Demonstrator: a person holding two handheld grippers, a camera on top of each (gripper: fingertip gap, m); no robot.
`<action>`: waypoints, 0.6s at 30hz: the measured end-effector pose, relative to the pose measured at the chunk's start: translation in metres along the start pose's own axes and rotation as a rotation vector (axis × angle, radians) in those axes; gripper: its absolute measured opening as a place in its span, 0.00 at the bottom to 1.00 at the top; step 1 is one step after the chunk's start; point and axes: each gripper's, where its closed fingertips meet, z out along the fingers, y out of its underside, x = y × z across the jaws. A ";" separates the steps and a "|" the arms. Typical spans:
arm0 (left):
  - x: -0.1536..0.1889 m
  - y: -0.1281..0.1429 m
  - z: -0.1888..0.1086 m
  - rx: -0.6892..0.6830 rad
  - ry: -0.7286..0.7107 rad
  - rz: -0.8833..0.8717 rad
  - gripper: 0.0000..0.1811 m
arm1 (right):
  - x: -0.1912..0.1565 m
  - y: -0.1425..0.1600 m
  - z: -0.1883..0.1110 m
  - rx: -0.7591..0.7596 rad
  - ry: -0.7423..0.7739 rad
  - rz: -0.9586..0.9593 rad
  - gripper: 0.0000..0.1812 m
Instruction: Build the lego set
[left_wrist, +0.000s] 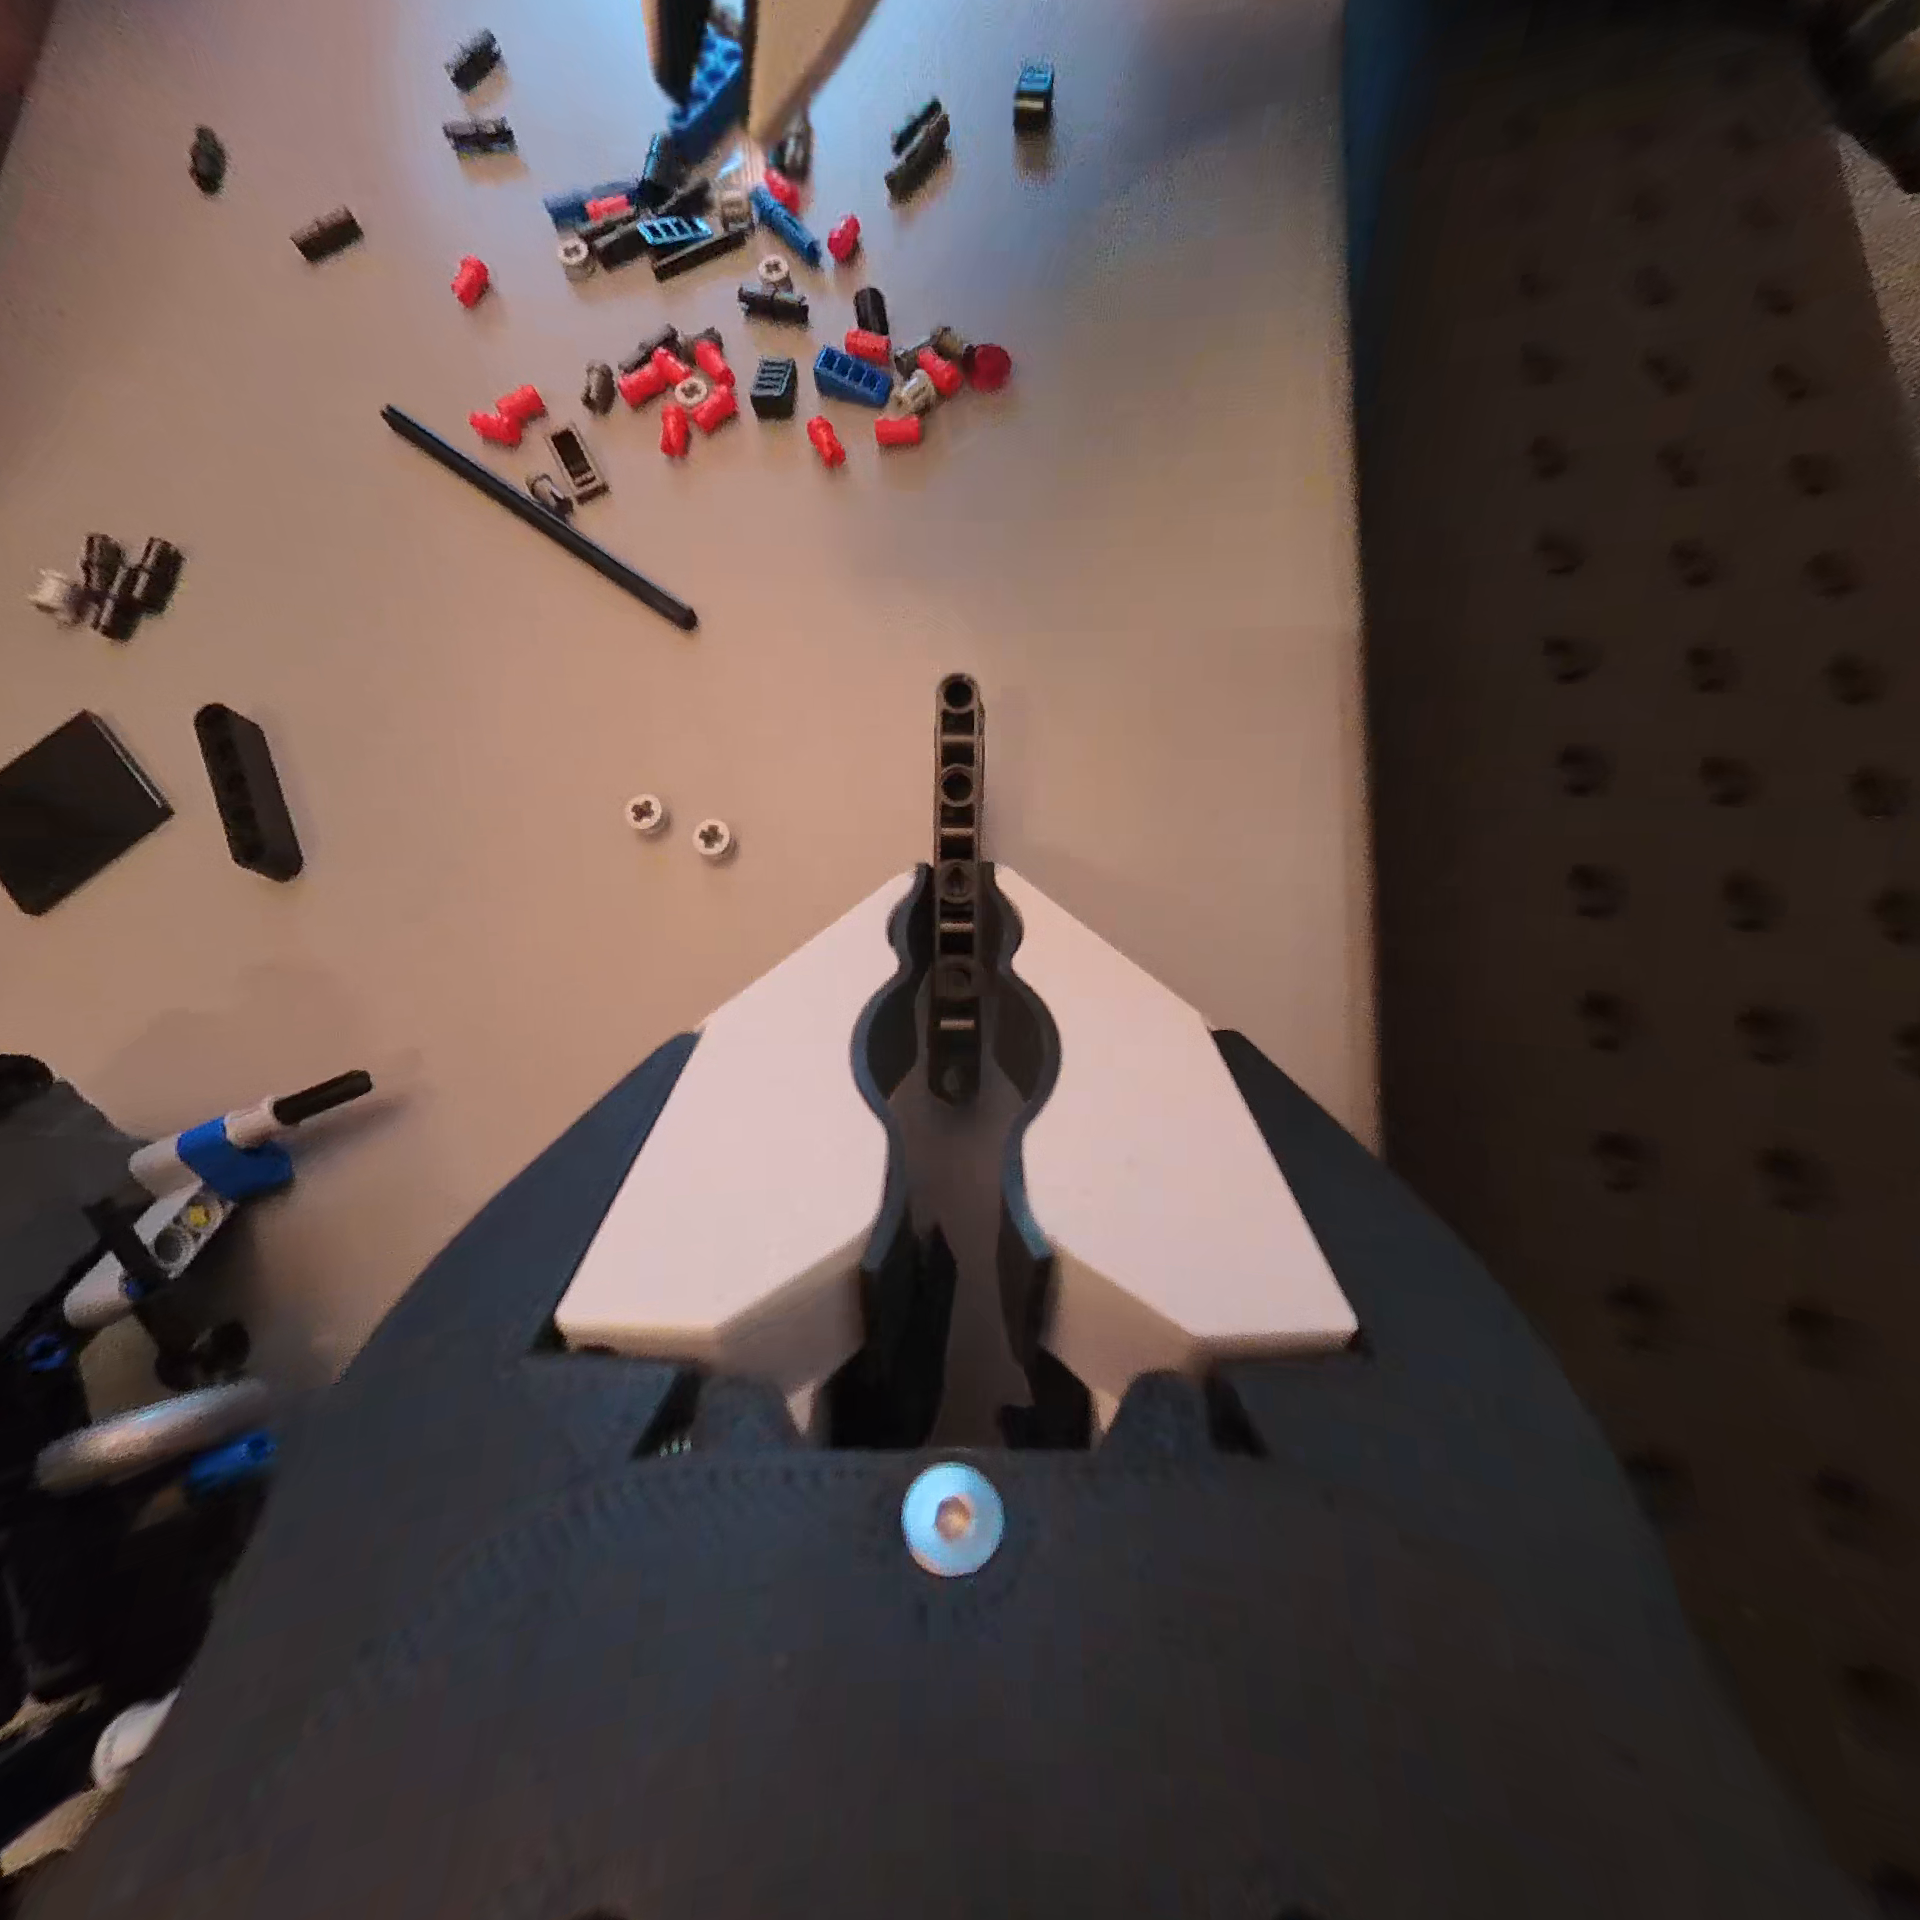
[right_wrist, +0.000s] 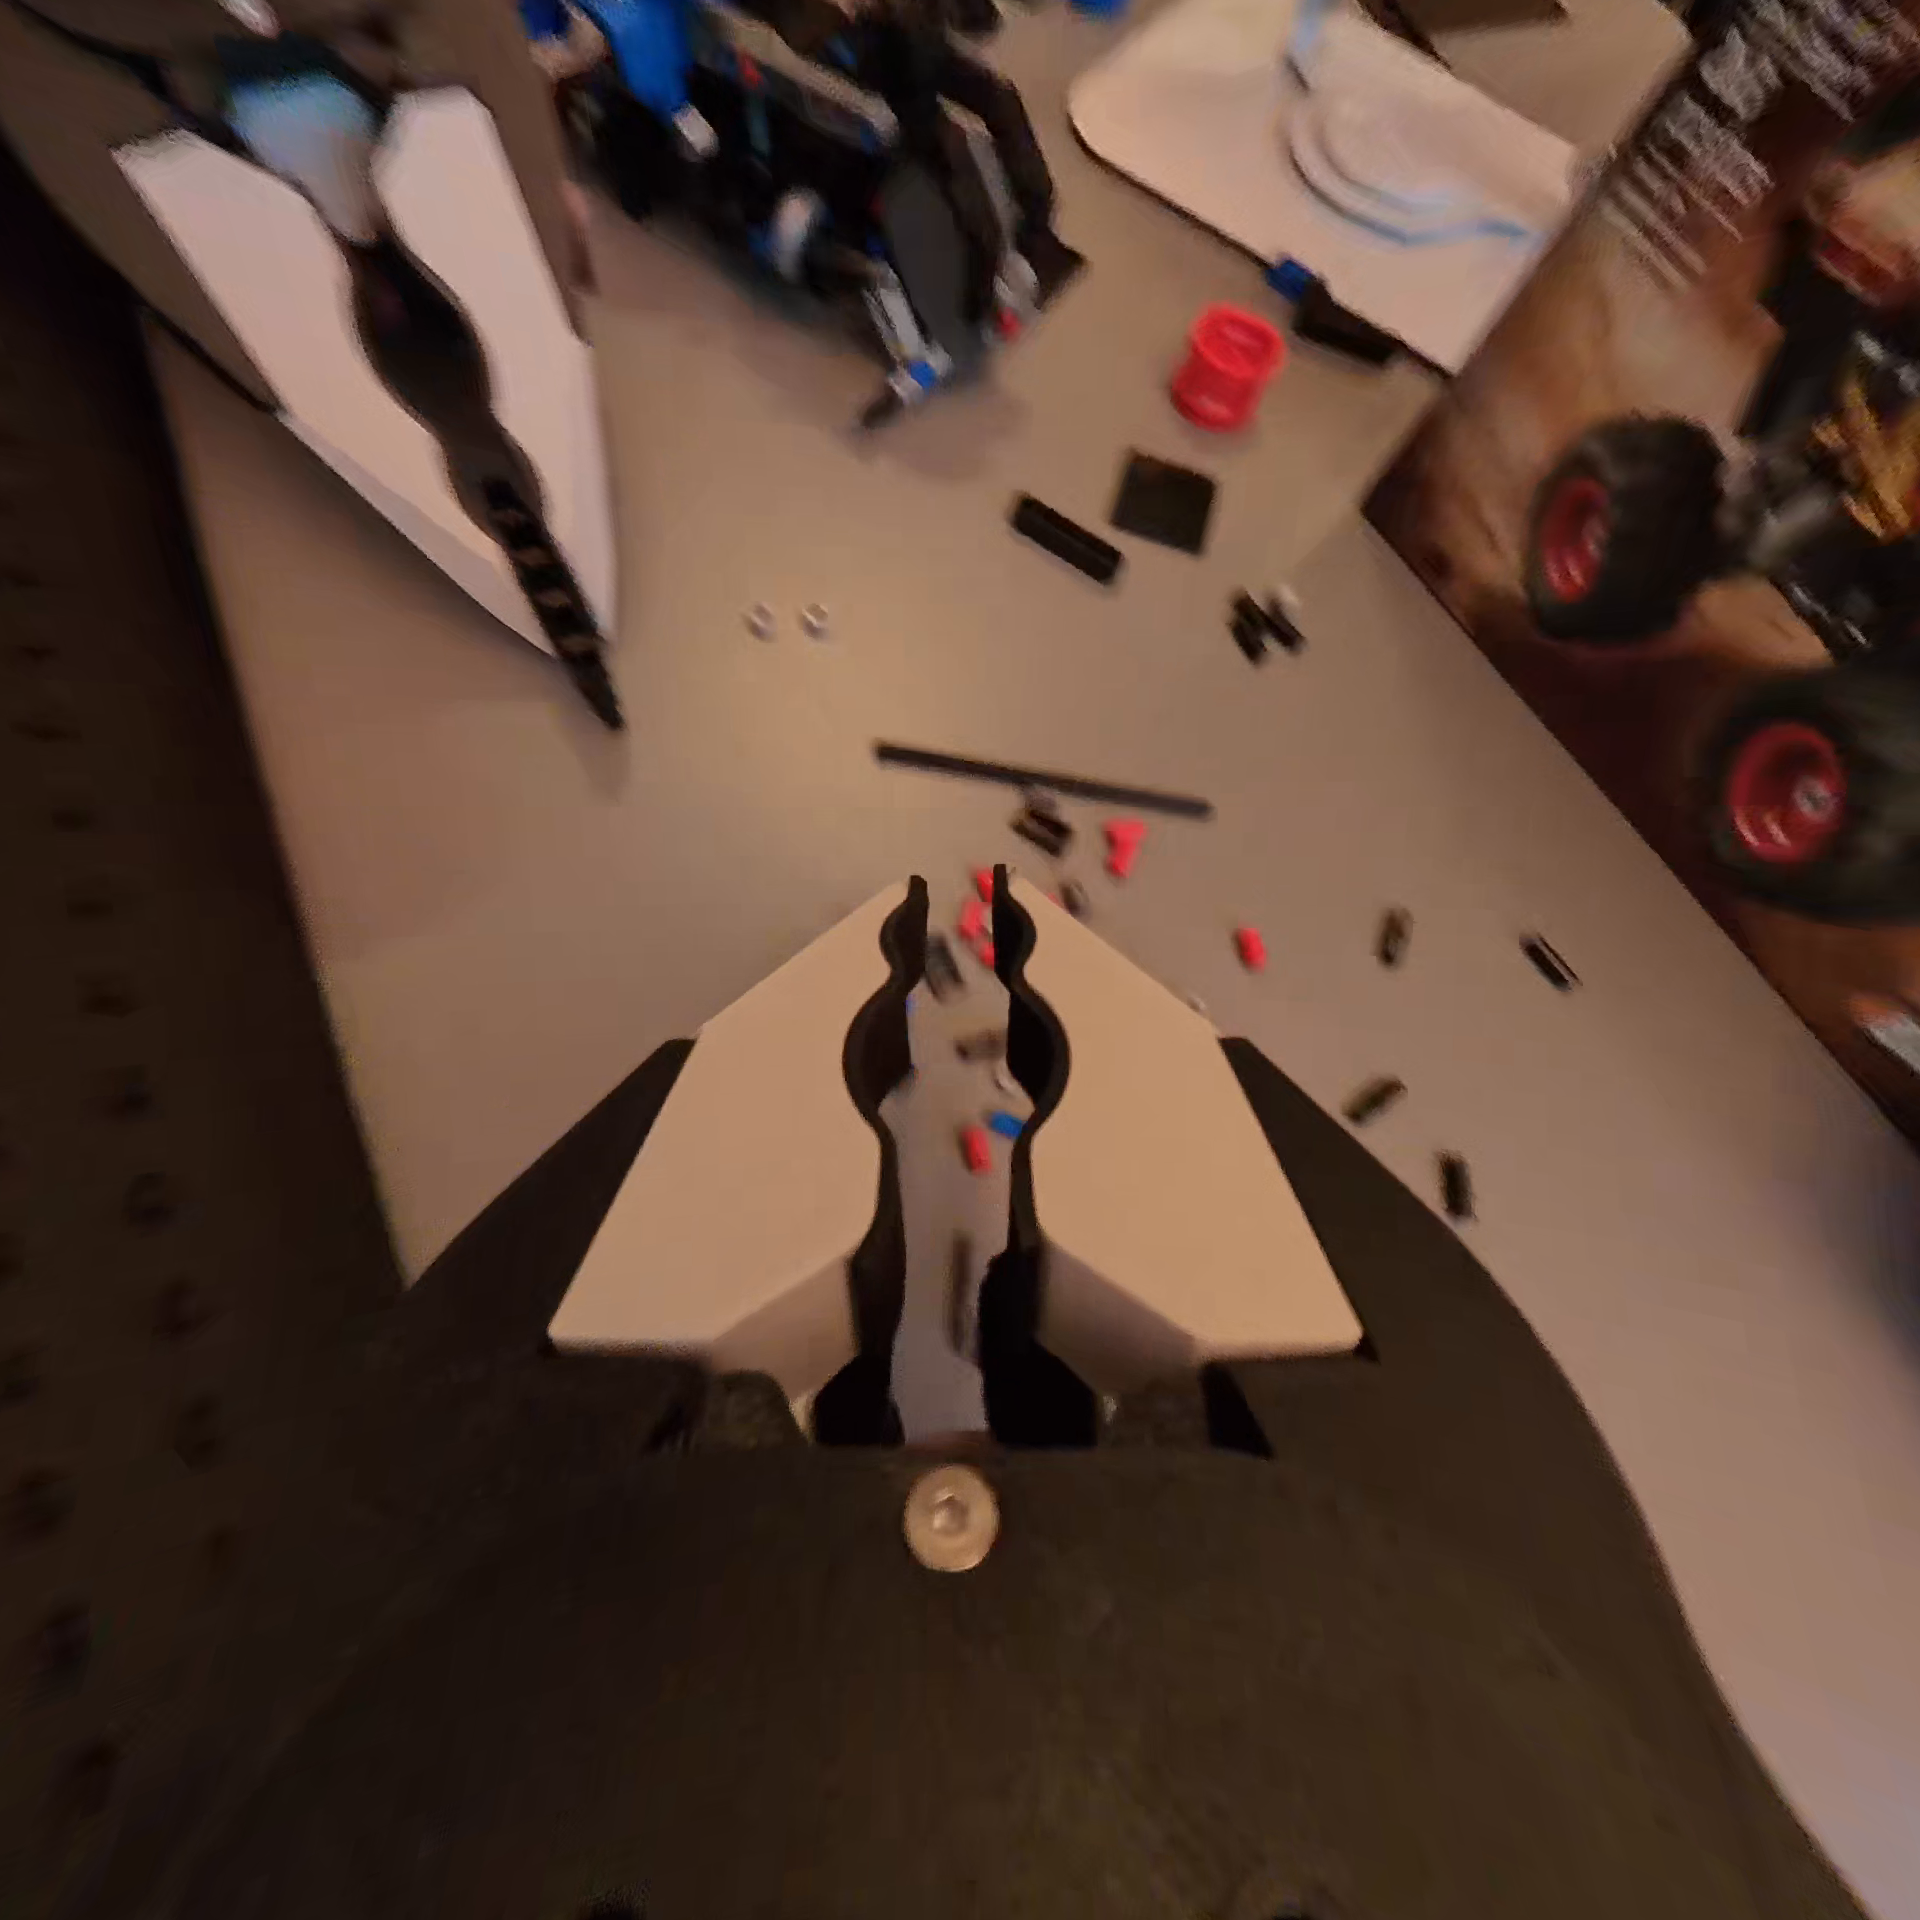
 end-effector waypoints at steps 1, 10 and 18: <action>-0.001 0.001 0.000 -0.005 -0.002 -0.005 0.04 | 0.009 0.009 -0.003 -0.036 0.033 0.004 0.07; -0.001 0.001 0.001 -0.007 0.000 -0.019 0.08 | 0.059 0.045 -0.017 -0.201 0.140 0.033 0.07; -0.002 0.001 0.001 -0.009 -0.019 0.012 0.11 | 0.098 0.061 -0.003 -0.319 0.204 0.113 0.07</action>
